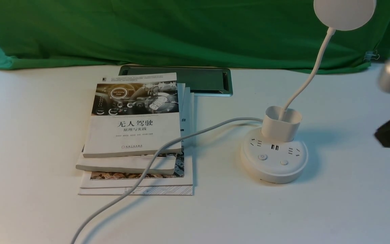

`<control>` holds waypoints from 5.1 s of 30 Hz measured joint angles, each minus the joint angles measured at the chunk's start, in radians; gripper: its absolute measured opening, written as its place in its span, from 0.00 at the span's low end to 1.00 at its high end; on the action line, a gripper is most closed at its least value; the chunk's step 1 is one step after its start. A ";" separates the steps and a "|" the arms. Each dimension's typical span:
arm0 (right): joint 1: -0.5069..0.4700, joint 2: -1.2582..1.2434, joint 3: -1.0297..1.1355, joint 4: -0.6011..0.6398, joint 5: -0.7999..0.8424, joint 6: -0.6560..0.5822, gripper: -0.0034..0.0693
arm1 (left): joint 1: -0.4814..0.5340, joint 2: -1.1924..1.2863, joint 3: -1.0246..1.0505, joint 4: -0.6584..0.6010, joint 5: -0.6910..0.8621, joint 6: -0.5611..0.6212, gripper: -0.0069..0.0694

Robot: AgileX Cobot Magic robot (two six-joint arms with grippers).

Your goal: Turn on the desk lamp on the white desktop with your hand.

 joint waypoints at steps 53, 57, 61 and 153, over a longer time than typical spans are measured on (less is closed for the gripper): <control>-0.019 0.592 0.145 -0.026 -0.714 0.224 0.09 | 0.000 0.000 0.000 0.000 0.000 0.000 0.12; -0.022 0.620 0.145 -0.031 -0.722 0.224 0.09 | 0.000 0.000 0.000 0.000 0.000 0.000 0.12; -0.023 0.633 0.142 -0.031 -0.747 0.224 0.09 | 0.000 0.000 0.000 0.000 0.000 0.000 0.12; 0.046 -0.636 0.687 -0.068 -0.825 0.409 0.14 | 0.000 0.000 0.000 0.000 0.000 0.000 0.12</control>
